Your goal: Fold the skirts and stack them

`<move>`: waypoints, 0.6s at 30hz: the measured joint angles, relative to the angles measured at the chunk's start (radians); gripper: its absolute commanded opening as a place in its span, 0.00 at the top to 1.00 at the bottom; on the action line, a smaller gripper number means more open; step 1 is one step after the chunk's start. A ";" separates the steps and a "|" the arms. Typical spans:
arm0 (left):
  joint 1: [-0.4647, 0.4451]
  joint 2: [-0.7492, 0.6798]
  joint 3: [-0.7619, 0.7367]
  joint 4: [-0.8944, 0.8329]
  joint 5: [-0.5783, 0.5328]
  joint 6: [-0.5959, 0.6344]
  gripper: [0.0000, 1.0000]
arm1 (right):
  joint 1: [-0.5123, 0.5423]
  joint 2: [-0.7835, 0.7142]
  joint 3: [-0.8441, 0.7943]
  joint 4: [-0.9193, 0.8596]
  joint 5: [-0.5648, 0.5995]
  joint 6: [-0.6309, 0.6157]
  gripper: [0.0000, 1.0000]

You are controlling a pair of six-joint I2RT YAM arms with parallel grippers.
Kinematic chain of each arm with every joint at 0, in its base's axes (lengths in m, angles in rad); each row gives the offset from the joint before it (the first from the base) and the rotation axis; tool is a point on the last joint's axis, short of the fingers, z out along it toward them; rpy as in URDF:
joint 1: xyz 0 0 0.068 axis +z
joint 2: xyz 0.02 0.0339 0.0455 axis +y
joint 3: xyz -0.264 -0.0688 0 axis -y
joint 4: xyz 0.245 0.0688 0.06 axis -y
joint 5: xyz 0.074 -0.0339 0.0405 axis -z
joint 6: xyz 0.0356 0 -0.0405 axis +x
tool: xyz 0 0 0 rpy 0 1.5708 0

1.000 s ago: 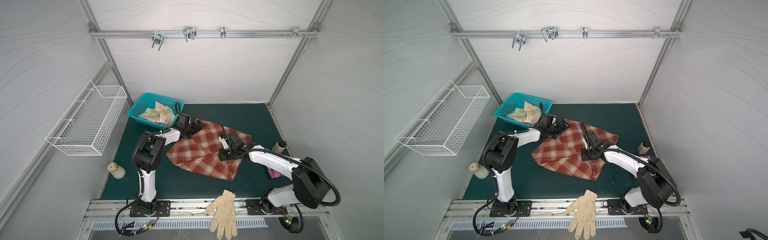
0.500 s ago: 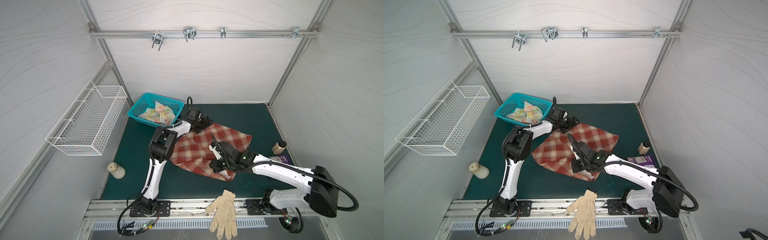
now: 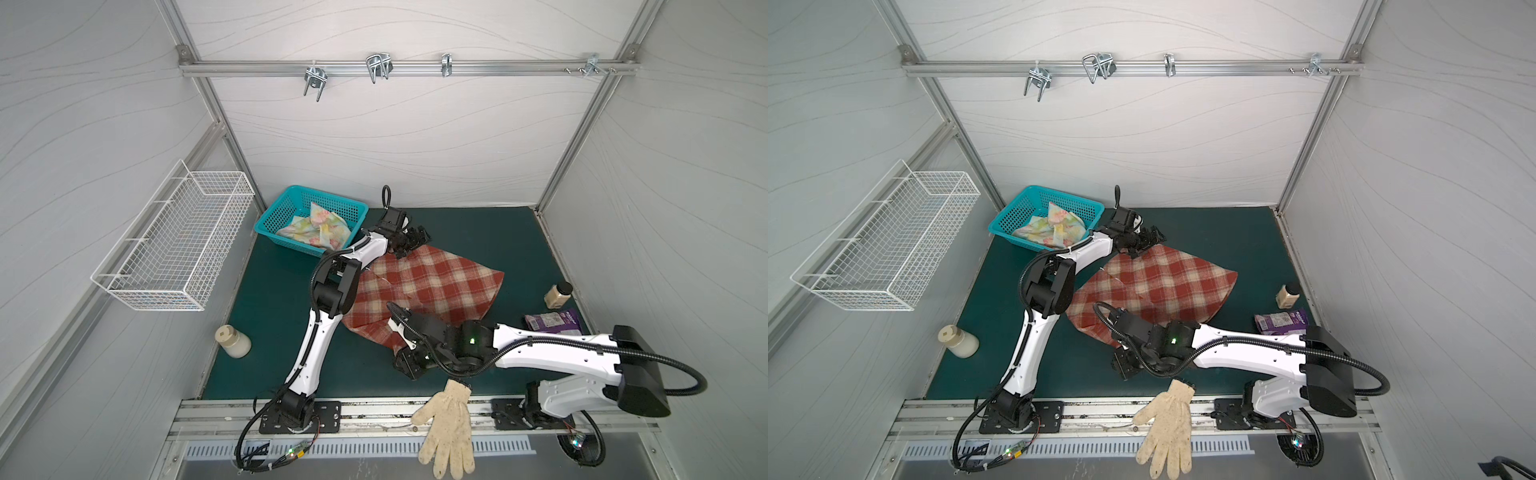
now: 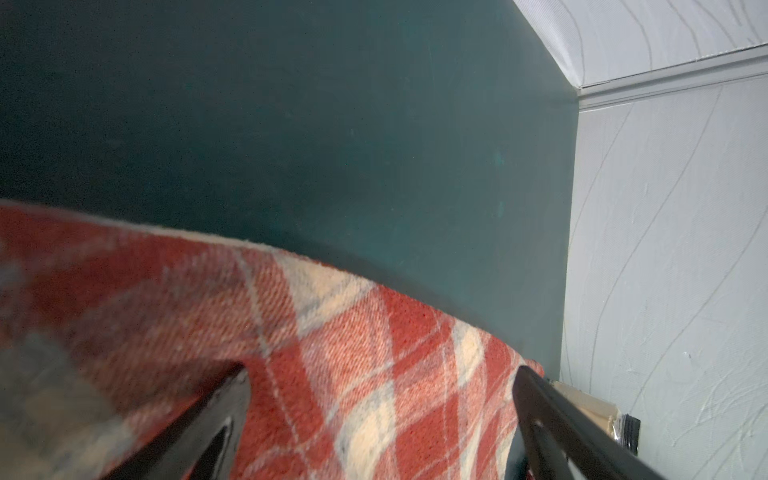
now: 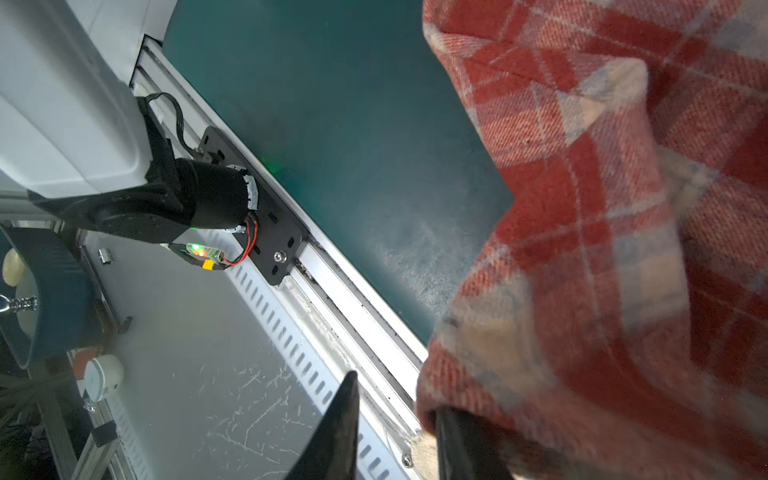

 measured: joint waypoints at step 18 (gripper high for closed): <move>-0.003 -0.084 -0.031 -0.055 -0.025 0.021 0.01 | 0.212 -0.205 0.006 -0.285 0.171 0.148 0.32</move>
